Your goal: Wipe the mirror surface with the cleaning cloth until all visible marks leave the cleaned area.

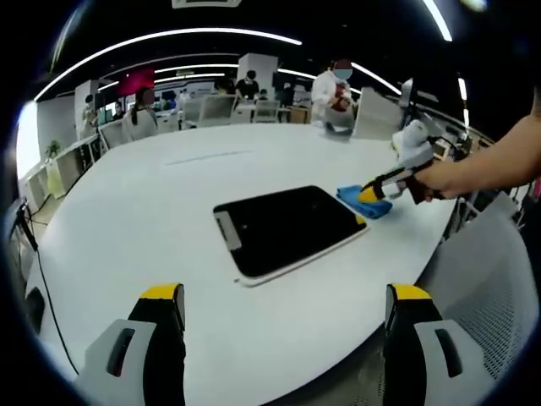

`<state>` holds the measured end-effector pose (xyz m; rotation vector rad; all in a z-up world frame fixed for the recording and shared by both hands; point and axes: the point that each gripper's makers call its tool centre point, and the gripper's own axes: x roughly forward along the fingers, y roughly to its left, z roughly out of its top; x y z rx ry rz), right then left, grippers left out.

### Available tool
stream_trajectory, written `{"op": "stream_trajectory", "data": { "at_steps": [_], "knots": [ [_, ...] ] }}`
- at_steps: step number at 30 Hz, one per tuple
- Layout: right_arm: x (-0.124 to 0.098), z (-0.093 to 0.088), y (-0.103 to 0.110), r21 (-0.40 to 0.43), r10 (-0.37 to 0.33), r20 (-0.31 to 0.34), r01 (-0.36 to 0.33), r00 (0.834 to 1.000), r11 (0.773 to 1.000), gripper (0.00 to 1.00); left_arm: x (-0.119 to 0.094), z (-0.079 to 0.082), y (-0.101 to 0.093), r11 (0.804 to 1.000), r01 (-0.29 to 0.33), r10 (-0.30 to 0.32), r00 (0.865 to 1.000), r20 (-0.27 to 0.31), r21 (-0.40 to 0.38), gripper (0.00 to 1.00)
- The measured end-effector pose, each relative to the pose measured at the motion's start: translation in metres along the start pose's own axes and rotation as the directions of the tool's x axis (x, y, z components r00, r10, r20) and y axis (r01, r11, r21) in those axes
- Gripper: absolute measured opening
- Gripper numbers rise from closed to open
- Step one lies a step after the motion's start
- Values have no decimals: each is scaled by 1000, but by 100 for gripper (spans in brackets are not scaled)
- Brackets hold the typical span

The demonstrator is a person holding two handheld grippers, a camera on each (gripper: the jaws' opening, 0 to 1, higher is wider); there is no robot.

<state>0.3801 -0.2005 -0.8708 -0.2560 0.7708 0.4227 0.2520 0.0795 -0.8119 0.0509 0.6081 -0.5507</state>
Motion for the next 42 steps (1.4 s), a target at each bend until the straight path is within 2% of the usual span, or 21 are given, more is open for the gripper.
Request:
{"op": "stream_trajectory", "data": {
  "at_steps": [1, 4, 11, 13, 14, 17, 21, 24, 28, 30, 32, 34, 36, 38, 42],
  "knots": [
    [1, -2, 1, 0, 3, -9, -3, 1000, 1000, 25, 0, 0, 0, 1000, 1, -1, 1000, 0, 0, 99],
    [3, -4, -1, 70, 1, -17, 1, 1000, 998, 24, 0, -1, 0, 1000, 3, -3, 1000, -4, 1, 99],
    [5, -2, -1, 56, 20, -95, -15, 995, 998, 21, 0, -2, -1, 1000, 8, -8, 1000, -7, 2, 99],
    [6, -3, 0, 44, 24, -100, -20, 995, 999, 9, 0, -2, -1, 1000, 9, -9, 1000, -8, 2, 99],
    [7, -3, 1, 2, 19, -95, -19, 995, 1000, 5, 0, -2, -2, 1000, 9, -9, 1000, -9, 3, 99],
    [7, -3, 2, 2, 10, -85, -10, 996, 1000, 2, 1, -2, -1, 1000, 9, -9, 1000, -9, 1, 99],
    [5, -3, 0, 27, 8, -66, -6, 998, 1000, 1, 0, -1, -1, 1000, 7, -7, 1000, -5, -1, 99],
    [5, -1, -1, 70, 2, -76, 3, 997, 998, 1, 0, -2, -1, 1000, 7, -7, 1000, -6, 1, 99],
    [-6, 5, -4, 90, -4, -82, 11, 997, 996, 1, 0, -1, 1, 1000, -3, 3, 1000, -3, -8, 99],
    [-13, 11, -8, 105, -12, -70, 19, 997, 994, 1, -1, 0, 2, 1000, -3, 4, 1000, 9, -25, 99],
    [-14, 13, -11, 144, -13, -63, 22, 998, 989, 1, -1, 4, 0, 1000, 6, -6, 1000, 29, -7, 99],
    [-16, 14, -13, 136, -26, -62, 34, 998, 990, 1, -2, 7, -1, 1000, 8, -9, 999, 45, 10, 99],
    [-21, 17, -17, 139, -38, -75, 48, 996, 989, 1, -1, 3, 2, 1000, -5, 5, 1000, 18, 11, 99],
    [-25, 24, -20, 196, -46, -60, 57, 997, 979, 1, -1, 5, 0, 1000, 4, -4, 1000, 30, 6, 99],
    [-22, 26, -19, 173, -41, -83, 55, 996, 983, 1, -2, 6, 0, 1000, 4, -4, 999, 33, 7, 99]
  ]
}}
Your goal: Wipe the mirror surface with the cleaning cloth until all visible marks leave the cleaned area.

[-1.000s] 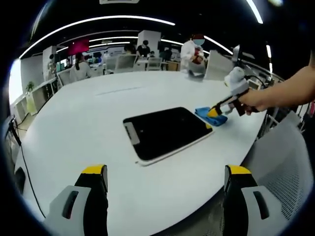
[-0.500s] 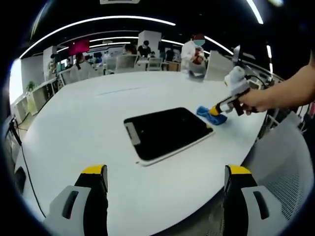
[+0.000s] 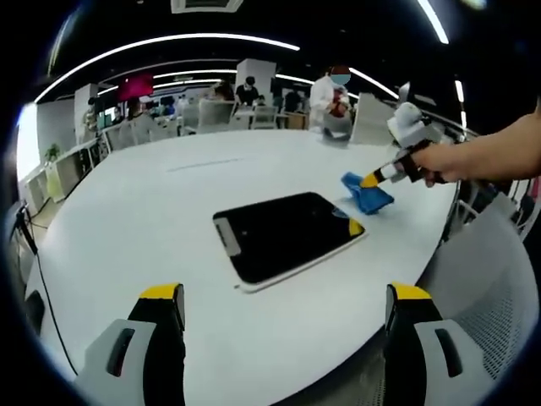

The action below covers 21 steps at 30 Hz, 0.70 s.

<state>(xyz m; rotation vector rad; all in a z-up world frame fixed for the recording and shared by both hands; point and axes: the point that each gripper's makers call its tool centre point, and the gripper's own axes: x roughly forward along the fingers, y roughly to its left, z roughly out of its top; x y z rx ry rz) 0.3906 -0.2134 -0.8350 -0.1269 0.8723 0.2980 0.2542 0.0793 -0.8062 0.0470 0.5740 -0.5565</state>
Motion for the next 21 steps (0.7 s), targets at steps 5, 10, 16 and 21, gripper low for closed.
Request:
{"op": "stream_trajectory", "data": {
  "at_steps": [5, 10, 16, 21],
  "knots": [
    [2, 5, 1, 37, 9, -6, -8, 1000, 999, 1, -1, 1, 4, 1000, -18, 18, 1000, 8, -12, 99],
    [0, 14, 4, 56, 22, -6, -21, 1000, 998, 1, -1, 1, 2, 1000, -9, 9, 1000, 9, 2, 99],
    [-4, 26, 10, 77, 43, 3, -43, 999, 996, 1, -2, 2, 6, 1000, -26, 26, 1000, 16, 0, 99],
    [-2, 26, 14, 75, 51, -3, -50, 999, 996, 1, -2, 2, 7, 1000, -26, 26, 999, 18, -1, 99]
  ]
}}
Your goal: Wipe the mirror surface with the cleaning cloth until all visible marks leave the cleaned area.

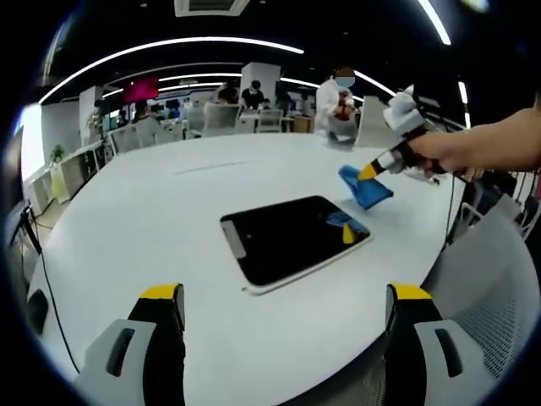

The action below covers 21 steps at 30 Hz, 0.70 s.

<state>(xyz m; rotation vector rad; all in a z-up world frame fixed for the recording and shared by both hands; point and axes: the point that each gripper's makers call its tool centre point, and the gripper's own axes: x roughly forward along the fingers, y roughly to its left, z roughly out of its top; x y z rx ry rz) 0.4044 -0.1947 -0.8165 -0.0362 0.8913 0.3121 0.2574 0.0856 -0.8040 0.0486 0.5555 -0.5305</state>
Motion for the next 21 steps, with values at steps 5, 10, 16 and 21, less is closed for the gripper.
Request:
{"op": "stream_trajectory", "data": {
  "at_steps": [5, 10, 16, 21],
  "knots": [
    [3, 2, 6, 31, 20, -4, -20, 1000, 999, 1, 0, 0, 0, 1000, -1, 1, 1000, 0, -1, 99],
    [9, 3, 15, 46, 39, -18, -39, 999, 998, 1, 0, -1, 0, 1000, 2, -2, 1000, 0, -1, 99],
    [22, 2, 22, 73, 56, -46, -53, 997, 996, 1, 0, -1, -1, 1000, 7, -7, 1000, -4, 1, 99],
    [36, 5, 33, 81, 71, -70, -65, 995, 995, 1, 0, -2, -3, 1000, 13, -13, 1000, -8, 5, 99]
  ]
}}
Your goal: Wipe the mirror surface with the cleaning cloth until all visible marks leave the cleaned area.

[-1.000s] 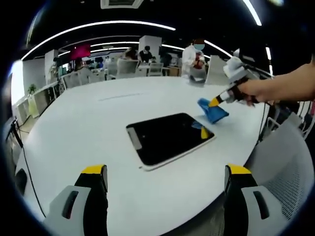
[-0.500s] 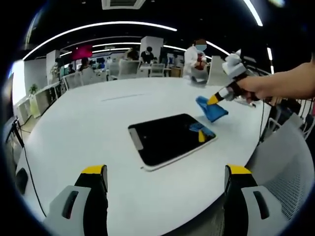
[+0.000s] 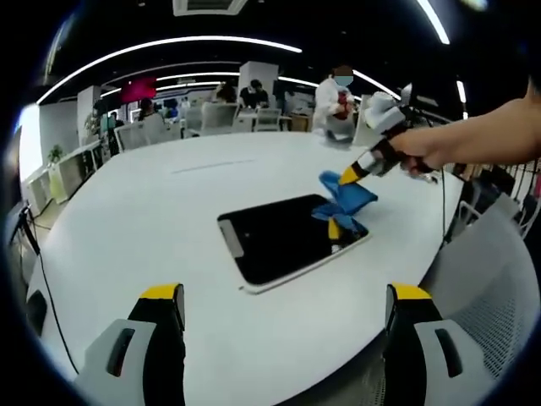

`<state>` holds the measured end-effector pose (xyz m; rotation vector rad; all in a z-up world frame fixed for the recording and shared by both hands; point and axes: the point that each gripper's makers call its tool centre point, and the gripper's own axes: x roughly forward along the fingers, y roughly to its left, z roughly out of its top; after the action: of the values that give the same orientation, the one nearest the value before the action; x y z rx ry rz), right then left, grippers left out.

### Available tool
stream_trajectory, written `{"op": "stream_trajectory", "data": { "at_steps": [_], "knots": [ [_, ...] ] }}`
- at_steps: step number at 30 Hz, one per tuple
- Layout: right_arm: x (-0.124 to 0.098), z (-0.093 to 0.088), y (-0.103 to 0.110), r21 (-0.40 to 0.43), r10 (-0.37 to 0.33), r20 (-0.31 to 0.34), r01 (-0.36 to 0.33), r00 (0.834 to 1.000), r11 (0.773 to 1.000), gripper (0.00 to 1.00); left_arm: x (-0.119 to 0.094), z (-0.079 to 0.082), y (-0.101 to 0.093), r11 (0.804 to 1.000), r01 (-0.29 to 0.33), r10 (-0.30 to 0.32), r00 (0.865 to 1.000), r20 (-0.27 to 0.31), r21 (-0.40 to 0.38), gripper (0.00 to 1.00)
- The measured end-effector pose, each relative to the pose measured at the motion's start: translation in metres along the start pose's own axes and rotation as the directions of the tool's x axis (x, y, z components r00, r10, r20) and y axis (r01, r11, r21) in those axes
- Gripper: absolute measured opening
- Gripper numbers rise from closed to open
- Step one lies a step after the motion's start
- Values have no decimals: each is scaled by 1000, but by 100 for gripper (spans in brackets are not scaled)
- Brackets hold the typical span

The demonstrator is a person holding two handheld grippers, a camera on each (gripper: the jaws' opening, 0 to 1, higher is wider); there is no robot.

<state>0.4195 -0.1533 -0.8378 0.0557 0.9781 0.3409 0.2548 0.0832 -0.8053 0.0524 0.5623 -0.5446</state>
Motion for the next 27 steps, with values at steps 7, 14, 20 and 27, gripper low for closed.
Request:
{"op": "stream_trajectory", "data": {
  "at_steps": [7, 14, 20, 27],
  "knots": [
    [20, -3, 15, -3, 13, -50, -13, 999, 1000, 1, 1, -1, -1, 1000, 6, -6, 1000, -5, 4, 99],
    [31, -1, 32, -9, 22, -80, -23, 997, 1000, 1, 1, -1, -2, 1000, 8, -8, 1000, -4, 3, 99],
    [41, -5, 41, -7, 38, -106, -39, 994, 999, 1, 1, -1, -2, 1000, 8, -8, 1000, -1, -1, 99],
    [45, -3, 55, 29, 66, -109, -63, 992, 998, 1, 1, -1, -1, 1000, 10, -10, 1000, 5, -3, 99]
  ]
}}
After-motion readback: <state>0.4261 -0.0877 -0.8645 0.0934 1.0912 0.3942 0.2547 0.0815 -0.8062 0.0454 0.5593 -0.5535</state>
